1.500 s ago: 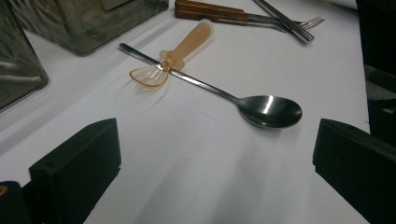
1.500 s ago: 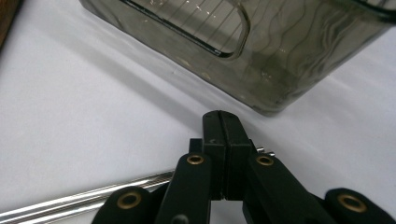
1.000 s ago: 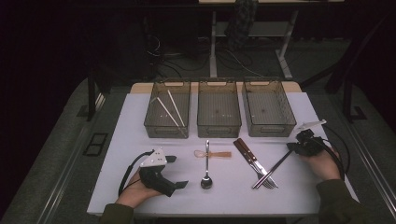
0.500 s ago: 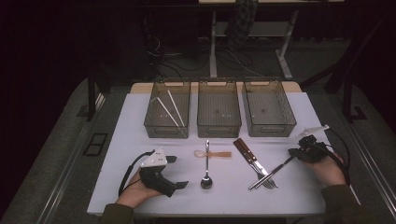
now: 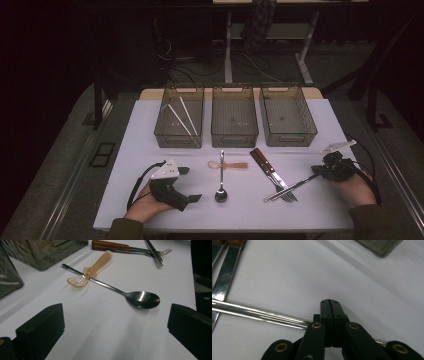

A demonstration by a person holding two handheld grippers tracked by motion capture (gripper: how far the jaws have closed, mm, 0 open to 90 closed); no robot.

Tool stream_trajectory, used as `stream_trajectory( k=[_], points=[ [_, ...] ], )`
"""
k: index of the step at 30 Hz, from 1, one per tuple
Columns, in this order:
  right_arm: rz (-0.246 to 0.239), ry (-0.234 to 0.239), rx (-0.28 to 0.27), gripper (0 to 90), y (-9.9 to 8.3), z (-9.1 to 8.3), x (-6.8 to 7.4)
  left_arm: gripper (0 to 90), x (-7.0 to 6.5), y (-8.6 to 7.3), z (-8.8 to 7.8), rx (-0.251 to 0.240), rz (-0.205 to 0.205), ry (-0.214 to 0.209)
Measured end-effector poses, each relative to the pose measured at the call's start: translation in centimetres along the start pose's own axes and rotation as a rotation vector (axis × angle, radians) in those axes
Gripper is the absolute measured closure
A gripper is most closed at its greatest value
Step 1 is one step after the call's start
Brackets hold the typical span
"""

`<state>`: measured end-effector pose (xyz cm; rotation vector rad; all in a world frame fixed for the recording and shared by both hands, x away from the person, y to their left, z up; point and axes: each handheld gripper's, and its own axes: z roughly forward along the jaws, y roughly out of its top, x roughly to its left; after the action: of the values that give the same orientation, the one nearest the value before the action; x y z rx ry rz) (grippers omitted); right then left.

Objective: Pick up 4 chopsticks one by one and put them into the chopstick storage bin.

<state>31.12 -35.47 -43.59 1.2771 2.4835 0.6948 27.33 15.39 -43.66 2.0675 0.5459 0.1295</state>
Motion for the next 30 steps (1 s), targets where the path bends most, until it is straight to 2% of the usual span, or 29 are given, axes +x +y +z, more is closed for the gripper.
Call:
stream_trajectory(
  k=[7, 12, 14, 19, 24, 30],
  points=[
    [-0.005, 0.003, -0.006, 88.0, -0.2, -0.3, 0.1, 0.0, 0.0, 0.0, 0.1, 0.001, 0.002, 0.0],
    [-0.027, 0.057, -0.076, 86.0, 0.3, -1.3, 0.7, 0.0, 0.0, 0.0, 0.0, 0.001, 0.0, 0.001],
    [-0.042, 0.098, -0.094, 86.1, 0.5, -1.5, 1.3, 0.0, 0.0, 0.0, 0.0, 0.0, 0.0, 0.001],
    [-0.096, 0.211, -0.119, 89.0, 1.2, -1.8, 3.6, 0.0, 0.0, 0.0, 0.0, -0.002, 0.001, 0.002],
    [-0.159, 0.311, -0.114, 89.6, 1.3, -1.5, 6.3, 0.0, 0.0, 0.0, 0.0, -0.002, 0.002, 0.0],
    [-0.244, 0.379, -0.078, 89.6, 1.4, -0.6, 9.3, 0.0, -0.1, 0.0, 0.0, -0.001, 0.003, 0.002]
  ],
)
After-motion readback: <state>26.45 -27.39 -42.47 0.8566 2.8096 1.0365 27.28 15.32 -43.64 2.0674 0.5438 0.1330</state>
